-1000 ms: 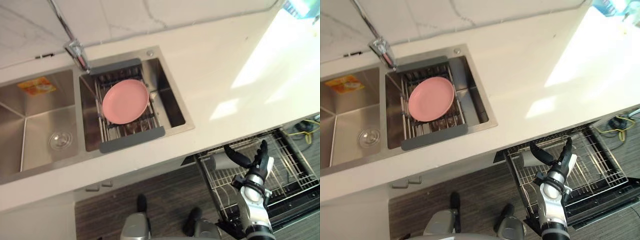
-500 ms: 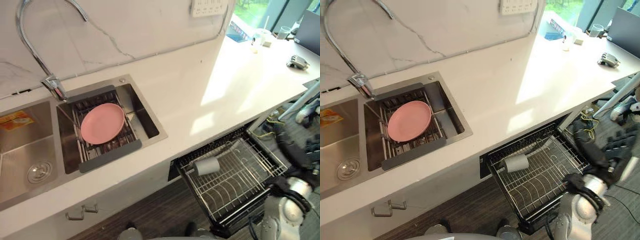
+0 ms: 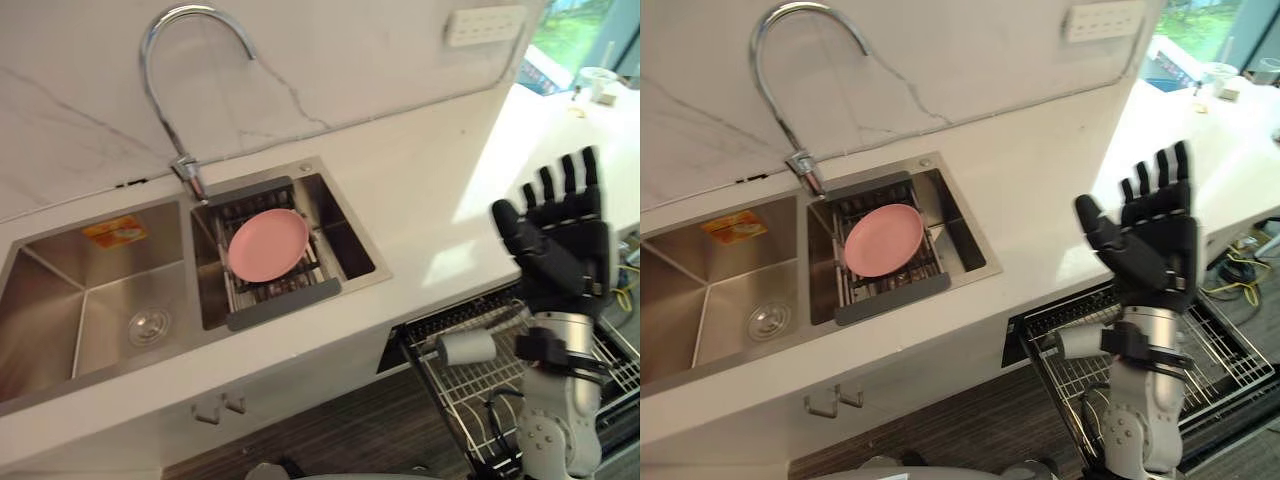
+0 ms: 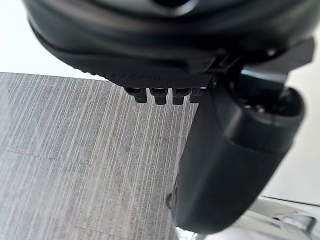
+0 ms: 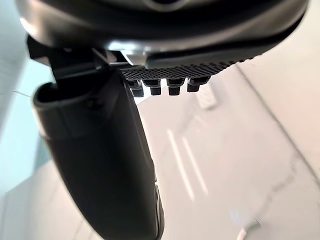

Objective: Walk over to the sink, pick up the cup, carry it to the dishwasher, place the cup inside the dishwasher, then close the dishwasher door

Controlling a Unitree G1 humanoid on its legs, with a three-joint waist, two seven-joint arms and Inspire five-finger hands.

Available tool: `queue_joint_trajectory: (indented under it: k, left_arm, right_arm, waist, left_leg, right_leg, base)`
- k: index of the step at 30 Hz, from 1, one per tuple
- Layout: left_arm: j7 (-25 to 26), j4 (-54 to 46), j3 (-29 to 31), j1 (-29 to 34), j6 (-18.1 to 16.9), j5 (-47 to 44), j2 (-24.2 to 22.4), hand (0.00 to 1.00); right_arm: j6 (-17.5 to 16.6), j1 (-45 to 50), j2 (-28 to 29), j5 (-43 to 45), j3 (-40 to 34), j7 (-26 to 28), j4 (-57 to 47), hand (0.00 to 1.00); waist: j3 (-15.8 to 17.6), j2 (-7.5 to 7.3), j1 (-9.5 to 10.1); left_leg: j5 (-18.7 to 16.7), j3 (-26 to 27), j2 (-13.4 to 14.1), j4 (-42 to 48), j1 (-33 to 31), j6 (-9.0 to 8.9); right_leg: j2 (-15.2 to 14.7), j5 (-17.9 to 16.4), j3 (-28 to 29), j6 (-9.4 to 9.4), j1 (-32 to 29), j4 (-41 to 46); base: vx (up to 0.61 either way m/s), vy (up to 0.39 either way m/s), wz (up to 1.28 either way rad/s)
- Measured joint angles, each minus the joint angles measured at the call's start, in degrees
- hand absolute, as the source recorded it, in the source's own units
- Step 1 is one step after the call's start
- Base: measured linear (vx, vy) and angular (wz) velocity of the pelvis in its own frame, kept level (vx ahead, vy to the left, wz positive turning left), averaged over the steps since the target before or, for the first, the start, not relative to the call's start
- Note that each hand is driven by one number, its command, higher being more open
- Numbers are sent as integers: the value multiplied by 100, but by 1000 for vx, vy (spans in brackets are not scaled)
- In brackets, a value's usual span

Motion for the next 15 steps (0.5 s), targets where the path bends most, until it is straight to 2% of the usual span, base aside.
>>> queue_joint_trajectory:
  k: [5,6,7,10,11,12,14,15]
  left_arm:
    - [-572,-70,-222,245,-472,-290,148,100]
    - [-698,-68,-304,274,-497,-412,217,100]
    - [-792,-67,-344,292,-500,-503,255,100]
    - [-1093,-44,-448,305,-508,-593,355,100]
    - [-1084,-42,-606,304,-521,-595,407,100]
    - [-1070,-36,-695,289,-521,-599,440,100]
    - [-1023,144,-865,210,-504,-599,497,100]
    - [-1023,188,-870,187,-482,-599,498,100]
  right_arm:
    - [71,-311,0,22,-8,-429,635,100]
    - [70,-352,-2,25,-38,-442,694,100]
    - [70,-376,-9,33,-47,-443,718,100]
    - [66,-399,-131,98,-72,-388,825,100]
    - [67,-397,-165,249,-75,-338,940,100]
    - [67,-394,-168,325,-75,-309,1034,100]
    - [68,-322,-172,649,-75,-151,1253,100]
    - [68,-294,-173,690,-77,-112,1260,100]
  waist:
    - [-19,-262,154]
    - [-18,-362,160]
    - [-25,-402,177]
    - [-39,-494,247]
    - [-38,-494,212]
    - [-41,-498,177]
    - [-42,-500,97]
    - [-42,-501,94]
  left_leg:
    - [-99,-283,-363,-58,-45,211]
    - [-143,-350,-439,-60,-53,264]
    - [-167,-372,-469,-62,-63,288]
    - [-246,-574,-602,-180,-58,387]
    - [-231,-748,-681,-310,43,416]
    - [-231,-877,-715,-392,106,416]
    - [-237,-1348,-840,-637,393,458]
    - [-236,-1425,-863,-700,468,459]
  right_leg:
    - [-438,13,-125,-2,-59,543]
    - [-550,27,-108,-22,-86,723]
    - [-604,42,-86,-42,-128,825]
    - [-904,228,147,-318,-449,1641]
    - [-1004,198,543,-590,-628,2173]
    - [-970,-57,857,-681,-746,2536]
    - [-533,-914,1642,-578,-1045,3089]
    - [-417,-1043,1750,-552,-1114,3046]
  base:
    - [48,177,35]
    - [58,200,31]
    - [37,132,27]
    - [59,151,35]
    - [82,76,54]
    - [112,58,83]
    - [120,18,85]
    - [129,9,72]
